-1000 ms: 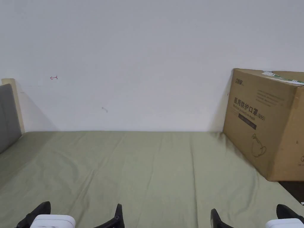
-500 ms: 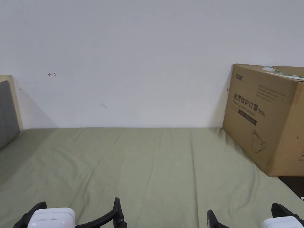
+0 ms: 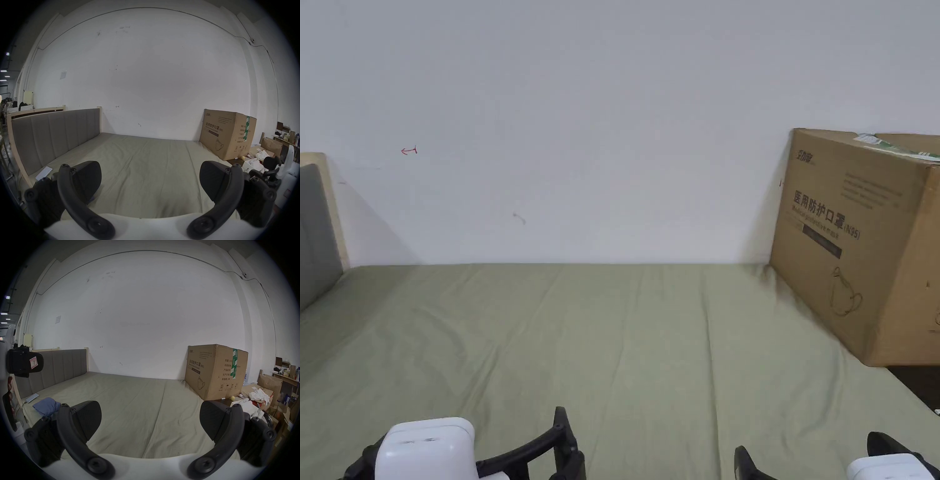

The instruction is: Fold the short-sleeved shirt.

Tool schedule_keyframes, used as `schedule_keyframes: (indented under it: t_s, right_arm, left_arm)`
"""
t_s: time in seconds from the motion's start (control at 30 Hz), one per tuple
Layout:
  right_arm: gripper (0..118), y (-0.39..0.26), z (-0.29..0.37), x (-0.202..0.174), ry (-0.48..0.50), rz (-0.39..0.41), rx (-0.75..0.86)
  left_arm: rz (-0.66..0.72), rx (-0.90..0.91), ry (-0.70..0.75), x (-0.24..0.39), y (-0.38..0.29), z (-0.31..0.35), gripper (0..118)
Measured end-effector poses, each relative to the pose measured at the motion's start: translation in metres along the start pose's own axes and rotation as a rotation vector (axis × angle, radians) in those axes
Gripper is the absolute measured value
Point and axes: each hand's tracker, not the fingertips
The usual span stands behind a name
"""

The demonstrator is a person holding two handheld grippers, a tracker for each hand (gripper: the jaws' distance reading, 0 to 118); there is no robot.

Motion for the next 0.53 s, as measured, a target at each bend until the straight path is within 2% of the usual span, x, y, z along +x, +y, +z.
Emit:
schedule_keyframes:
  t_s: [0.3,0.43,0.53]
  right_arm:
    - [118,-0.002,0.0,0.0,0.003,0.001,-0.012]
    - [118,-0.002,-0.001,-0.001,0.015,-0.004,-0.016]
    - [118,-0.001,-0.001,-0.001,0.015,-0.005,-0.014]
  left_arm:
    - [-0.038,-0.059,-0.038,0.006,-0.001,0.001,118]
    - [-0.072,-0.054,0.022,0.014,-0.003,-0.001,118]
    - [-0.06,-0.059,0.01,0.013,-0.003,-0.001,118]
